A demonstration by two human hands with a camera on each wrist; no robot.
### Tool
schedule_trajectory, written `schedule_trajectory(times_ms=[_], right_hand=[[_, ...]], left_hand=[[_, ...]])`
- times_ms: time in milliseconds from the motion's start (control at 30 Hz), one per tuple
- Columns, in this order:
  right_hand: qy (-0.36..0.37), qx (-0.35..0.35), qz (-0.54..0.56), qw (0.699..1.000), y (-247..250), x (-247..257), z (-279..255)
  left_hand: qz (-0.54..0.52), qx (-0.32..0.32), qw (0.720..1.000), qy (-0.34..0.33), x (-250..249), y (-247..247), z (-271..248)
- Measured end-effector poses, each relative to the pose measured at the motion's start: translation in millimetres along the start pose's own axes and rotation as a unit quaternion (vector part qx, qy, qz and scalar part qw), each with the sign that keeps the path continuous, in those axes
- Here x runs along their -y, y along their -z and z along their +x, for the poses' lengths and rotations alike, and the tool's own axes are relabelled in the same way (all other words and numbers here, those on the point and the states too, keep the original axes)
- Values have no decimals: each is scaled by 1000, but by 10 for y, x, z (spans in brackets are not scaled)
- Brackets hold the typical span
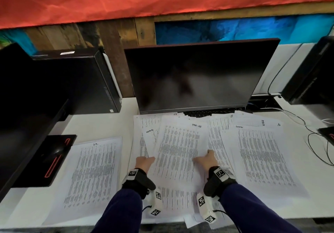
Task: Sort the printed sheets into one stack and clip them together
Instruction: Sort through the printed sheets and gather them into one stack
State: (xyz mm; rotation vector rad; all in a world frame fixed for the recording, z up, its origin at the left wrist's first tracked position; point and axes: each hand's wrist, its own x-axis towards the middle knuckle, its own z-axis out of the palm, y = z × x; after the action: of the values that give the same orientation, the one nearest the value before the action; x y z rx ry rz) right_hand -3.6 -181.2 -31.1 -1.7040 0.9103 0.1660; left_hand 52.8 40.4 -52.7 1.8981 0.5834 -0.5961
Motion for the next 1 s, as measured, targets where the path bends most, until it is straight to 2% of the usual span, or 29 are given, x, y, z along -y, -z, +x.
schedule_trajectory(times_ms=[100, 200, 267, 367, 433, 533, 633, 733, 800, 867, 933, 1000], right_hand=[[-25, 10, -15, 1000, -22, -33, 44], [-3, -26, -96, 995, -53, -101, 87], [7, -41, -131, 990, -20, -107, 81], [8, 0, -103, 995, 28, -165, 99], [15, 27, -68, 997, 39, -226, 123], [3, 49, -31, 998, 80, -311, 159], [-22, 54, 64, 996, 203, -282, 141], [-47, 52, 142, 987, 345, -235, 119], [-36, 59, 132, 989, 341, -239, 178], [-5, 60, 72, 996, 282, -212, 198], [31, 25, -37, 999, 217, -155, 176], [63, -2, -184, 981, 151, -98, 122]], left_hand=[[72, 14, 997, -34, -20, -16, -98], [78, -14, 994, -70, 10, -33, -146], [70, -1, 991, -110, 7, -65, -265], [80, 59, 978, -184, -30, -167, -492], [138, 82, 961, -224, -27, -260, -563], [198, 44, 935, -291, -27, -373, -633], [209, 41, 914, -346, -30, -376, -661], [157, 58, 928, -332, -122, -280, -652], [93, 57, 949, -297, -221, -182, -664], [43, 38, 967, -249, -287, -44, -617], [39, 0, 975, -217, -263, 112, -423], [70, -34, 981, -179, -189, 255, -157]])
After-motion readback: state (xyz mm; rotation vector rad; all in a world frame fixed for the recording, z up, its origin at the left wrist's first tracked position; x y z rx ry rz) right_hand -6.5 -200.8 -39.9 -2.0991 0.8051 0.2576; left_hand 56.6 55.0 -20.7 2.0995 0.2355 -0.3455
